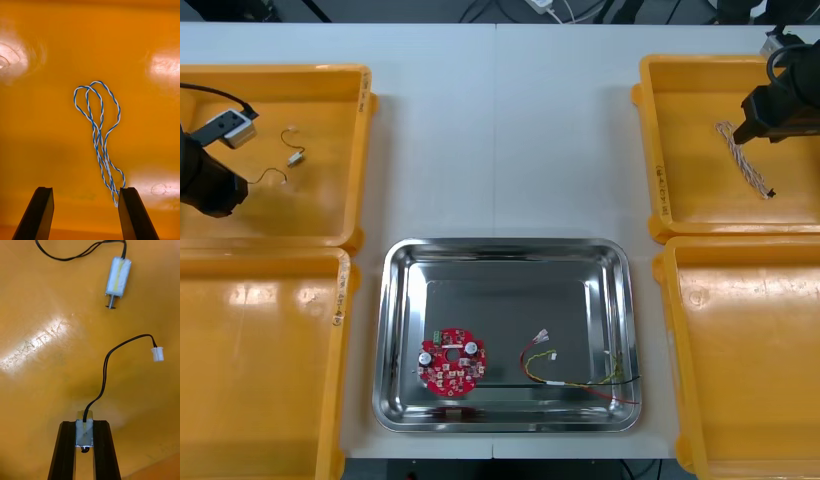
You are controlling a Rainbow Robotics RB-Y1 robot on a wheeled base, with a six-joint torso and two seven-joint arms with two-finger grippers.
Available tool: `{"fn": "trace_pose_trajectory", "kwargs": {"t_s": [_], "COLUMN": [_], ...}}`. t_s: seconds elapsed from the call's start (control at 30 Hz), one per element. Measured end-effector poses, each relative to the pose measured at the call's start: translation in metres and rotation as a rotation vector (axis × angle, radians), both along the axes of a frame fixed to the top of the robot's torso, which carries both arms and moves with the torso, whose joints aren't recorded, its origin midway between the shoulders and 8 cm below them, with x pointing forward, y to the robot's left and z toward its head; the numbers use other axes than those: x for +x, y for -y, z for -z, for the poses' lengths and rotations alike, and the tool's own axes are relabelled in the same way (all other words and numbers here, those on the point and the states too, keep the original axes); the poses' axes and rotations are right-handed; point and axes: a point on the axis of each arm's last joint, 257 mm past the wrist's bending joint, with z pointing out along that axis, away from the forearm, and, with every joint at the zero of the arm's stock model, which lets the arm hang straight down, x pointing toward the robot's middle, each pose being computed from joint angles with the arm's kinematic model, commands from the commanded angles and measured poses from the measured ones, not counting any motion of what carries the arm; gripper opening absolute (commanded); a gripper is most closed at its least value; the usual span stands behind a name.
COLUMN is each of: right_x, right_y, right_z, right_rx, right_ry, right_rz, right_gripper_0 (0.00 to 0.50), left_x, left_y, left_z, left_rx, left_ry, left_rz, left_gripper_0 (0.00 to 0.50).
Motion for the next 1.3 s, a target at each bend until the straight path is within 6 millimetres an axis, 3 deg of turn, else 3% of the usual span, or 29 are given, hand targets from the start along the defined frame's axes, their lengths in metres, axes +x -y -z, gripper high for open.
{"fn": "trace_pose_trajectory", "kwargs": {"t_s": [0.23, 0.53, 0.9, 1.3], "right_x": [0.003, 0.012, 0.023, 0.020], "right_y": [-0.003, -0.003, 0.003, 0.015], "right_z": [0.012, 0.013, 0.017, 0.039], "right_rx": [0.000, -0.051, -0.095, -0.103], "right_ry": [-0.007, 0.023, 0.075, 0.072], "right_rz": [-0.001, -0.018, -0.063, -0.045], "right_gripper_0": [0.500, 0.500, 0.500, 0.500], "left_x": [-0.006, -0.020, -0.039, -0.052], "left_y": [0.013, 0.047, 0.087, 0.142], "left_z": [-0.016, -0.037, -0.059, -0.060], "left_rx": [0.035, 0.084, -0.055, -0.051], "left_ry": [-0.006, -0.008, 0.002, 0.009], "left_rz": [0.047, 0.130, -0.081, -0.042], "left_gripper_0": [0.000, 0.000, 0.001, 0.000]}}
